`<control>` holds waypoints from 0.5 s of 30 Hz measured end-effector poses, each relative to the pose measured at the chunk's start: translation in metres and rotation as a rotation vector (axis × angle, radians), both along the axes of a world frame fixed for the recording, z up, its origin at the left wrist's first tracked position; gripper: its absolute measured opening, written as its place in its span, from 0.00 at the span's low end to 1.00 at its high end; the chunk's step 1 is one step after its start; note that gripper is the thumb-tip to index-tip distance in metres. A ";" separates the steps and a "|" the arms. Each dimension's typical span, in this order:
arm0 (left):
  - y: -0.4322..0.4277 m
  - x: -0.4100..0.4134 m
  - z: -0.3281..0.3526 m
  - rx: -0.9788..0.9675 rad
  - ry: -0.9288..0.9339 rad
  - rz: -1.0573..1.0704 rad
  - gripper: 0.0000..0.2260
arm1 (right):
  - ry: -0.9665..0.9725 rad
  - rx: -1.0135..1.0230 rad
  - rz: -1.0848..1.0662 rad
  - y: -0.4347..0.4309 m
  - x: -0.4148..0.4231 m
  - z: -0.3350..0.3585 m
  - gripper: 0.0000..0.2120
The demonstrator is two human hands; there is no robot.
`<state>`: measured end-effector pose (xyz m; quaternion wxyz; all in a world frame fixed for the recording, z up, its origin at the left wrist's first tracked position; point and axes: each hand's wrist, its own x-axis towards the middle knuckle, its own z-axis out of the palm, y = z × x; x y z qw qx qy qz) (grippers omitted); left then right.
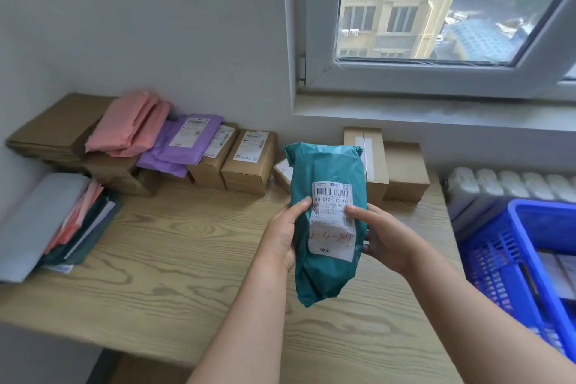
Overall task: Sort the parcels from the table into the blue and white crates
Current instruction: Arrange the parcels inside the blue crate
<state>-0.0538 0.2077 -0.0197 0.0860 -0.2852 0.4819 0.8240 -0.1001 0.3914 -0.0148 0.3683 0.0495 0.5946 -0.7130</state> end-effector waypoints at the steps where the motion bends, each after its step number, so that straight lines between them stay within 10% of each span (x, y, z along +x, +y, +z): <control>1: 0.004 0.001 -0.001 0.004 0.004 0.000 0.16 | 0.001 0.000 -0.012 0.003 0.002 -0.001 0.21; 15: 0.024 -0.016 0.003 -0.068 0.055 -0.108 0.13 | 0.055 0.003 -0.136 0.028 0.010 0.005 0.20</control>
